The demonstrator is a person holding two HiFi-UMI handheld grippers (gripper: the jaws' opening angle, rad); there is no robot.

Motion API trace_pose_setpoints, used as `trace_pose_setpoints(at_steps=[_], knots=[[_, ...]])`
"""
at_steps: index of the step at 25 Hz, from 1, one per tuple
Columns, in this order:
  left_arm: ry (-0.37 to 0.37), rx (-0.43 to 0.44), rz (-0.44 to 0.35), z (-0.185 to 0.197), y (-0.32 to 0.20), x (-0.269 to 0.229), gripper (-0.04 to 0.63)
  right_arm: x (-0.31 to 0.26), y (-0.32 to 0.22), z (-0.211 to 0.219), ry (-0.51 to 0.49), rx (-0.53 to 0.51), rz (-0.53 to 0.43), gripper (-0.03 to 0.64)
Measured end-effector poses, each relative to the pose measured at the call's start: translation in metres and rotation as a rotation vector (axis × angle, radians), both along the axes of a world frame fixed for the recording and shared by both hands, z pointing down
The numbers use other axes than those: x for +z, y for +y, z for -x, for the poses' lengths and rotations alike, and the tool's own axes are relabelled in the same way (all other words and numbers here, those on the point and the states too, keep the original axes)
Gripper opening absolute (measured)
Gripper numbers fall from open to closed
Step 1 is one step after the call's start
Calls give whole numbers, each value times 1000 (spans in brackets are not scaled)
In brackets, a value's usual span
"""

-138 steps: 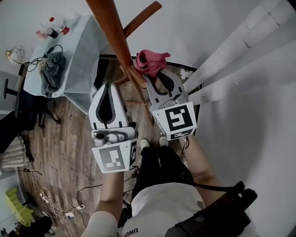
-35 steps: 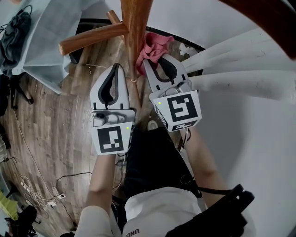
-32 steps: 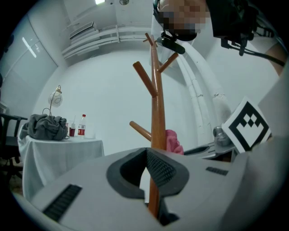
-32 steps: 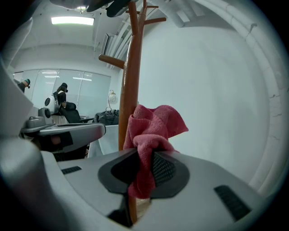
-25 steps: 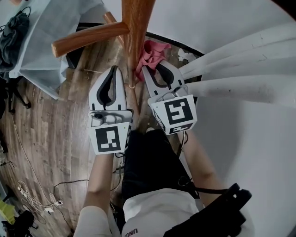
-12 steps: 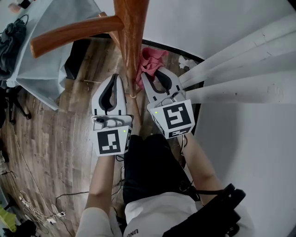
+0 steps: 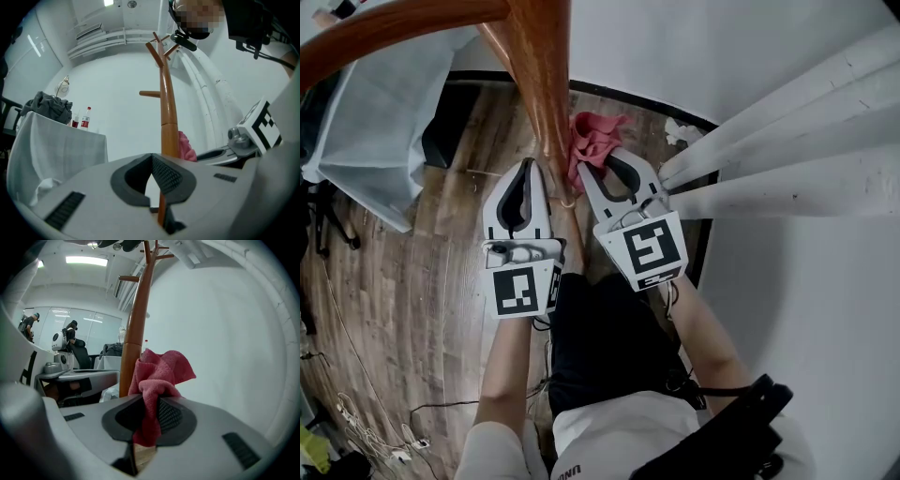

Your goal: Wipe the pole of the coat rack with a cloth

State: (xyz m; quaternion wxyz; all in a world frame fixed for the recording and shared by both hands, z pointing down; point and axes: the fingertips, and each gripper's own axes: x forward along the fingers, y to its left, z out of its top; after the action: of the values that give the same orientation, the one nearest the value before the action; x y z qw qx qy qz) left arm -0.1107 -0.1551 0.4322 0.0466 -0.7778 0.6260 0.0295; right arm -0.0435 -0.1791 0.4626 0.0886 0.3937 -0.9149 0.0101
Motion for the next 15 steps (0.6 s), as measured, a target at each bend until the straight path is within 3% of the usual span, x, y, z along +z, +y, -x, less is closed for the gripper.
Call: trace_pose_setpoints(at_steps=[10,15], knots=[[-12,-4,5,12,-9,21,14,19,4,3,-26,-9,-1,74],[-48,32,-42,10,-18,25,14,18,2,2,-46,-35,-107,73]])
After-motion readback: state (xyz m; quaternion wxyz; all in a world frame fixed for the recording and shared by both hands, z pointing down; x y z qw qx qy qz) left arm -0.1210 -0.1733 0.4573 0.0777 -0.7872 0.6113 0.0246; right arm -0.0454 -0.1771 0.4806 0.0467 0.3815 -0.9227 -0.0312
